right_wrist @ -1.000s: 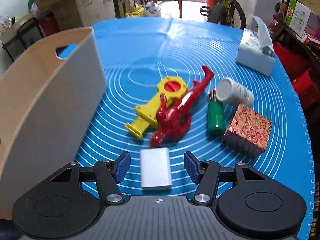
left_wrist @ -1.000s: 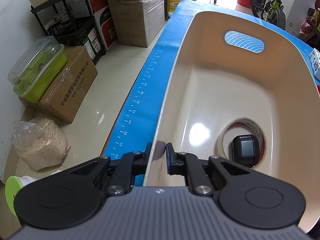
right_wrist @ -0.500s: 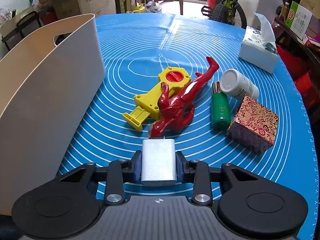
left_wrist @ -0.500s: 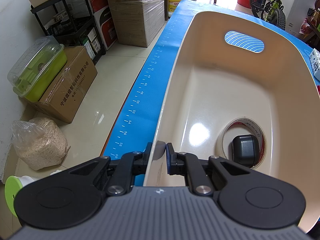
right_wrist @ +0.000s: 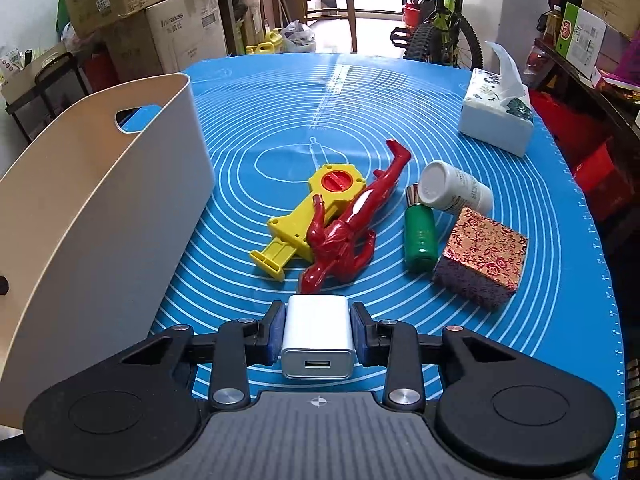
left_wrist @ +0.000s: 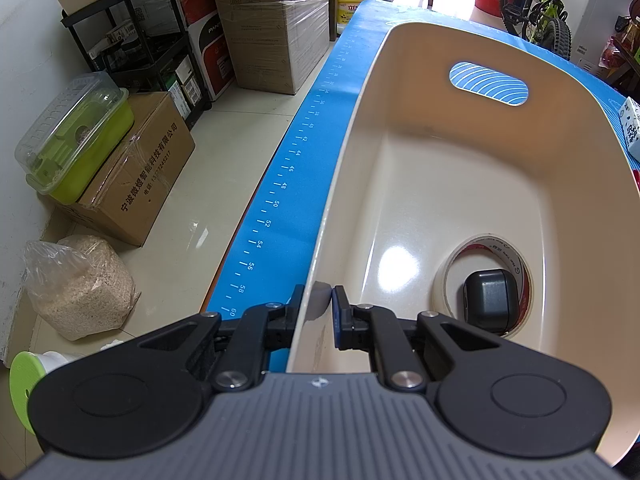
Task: Organize rigid objects
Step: 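Return the right tool to the table and grasp the white charger block, then carry the charger block with the right tool into the basket and release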
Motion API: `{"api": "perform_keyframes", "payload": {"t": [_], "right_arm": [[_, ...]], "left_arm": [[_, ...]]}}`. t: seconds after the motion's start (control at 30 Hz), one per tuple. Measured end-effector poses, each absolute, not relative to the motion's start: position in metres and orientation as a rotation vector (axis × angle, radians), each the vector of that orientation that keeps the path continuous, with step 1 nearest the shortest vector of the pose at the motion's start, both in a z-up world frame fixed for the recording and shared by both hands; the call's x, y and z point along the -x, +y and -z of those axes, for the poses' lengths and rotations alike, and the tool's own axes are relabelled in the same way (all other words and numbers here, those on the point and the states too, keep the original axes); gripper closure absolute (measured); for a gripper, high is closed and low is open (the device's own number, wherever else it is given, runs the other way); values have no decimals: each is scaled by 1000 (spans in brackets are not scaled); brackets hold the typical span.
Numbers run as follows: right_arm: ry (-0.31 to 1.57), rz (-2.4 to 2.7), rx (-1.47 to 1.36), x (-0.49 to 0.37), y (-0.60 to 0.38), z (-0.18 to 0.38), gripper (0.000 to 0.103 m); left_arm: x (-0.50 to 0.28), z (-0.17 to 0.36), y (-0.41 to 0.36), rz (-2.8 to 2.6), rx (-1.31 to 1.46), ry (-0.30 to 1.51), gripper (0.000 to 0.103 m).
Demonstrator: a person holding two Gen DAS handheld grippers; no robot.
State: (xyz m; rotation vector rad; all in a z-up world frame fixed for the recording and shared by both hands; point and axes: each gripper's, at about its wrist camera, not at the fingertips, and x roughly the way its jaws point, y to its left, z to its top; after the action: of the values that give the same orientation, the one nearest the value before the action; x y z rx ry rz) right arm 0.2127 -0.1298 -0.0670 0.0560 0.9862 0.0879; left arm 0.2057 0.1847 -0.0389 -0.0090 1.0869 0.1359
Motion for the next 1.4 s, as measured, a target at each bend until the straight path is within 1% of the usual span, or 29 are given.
{"api": "perform_keyframes", "payload": {"t": [0.2, 0.43, 0.67, 0.87, 1.17, 1.4], "right_arm": [[982, -92, -69, -206, -134, 57, 60], [923, -129, -77, -204, -131, 23, 60], [820, -217, -78, -211, -105, -21, 60], [764, -312, -66, -221, -69, -43, 60], [762, -410, 11, -237, -15, -42, 60], [824, -459, 65, -249, 25, -21, 60]], "left_arm": [[-206, 39, 185, -136, 9, 1087, 88], [-206, 39, 185, -136, 8, 1087, 88], [-206, 39, 185, -136, 8, 1088, 88], [-206, 39, 185, -135, 9, 1088, 88], [-206, 39, 185, -136, 7, 1088, 88], [-206, 40, 184, -136, 6, 1089, 88]]}}
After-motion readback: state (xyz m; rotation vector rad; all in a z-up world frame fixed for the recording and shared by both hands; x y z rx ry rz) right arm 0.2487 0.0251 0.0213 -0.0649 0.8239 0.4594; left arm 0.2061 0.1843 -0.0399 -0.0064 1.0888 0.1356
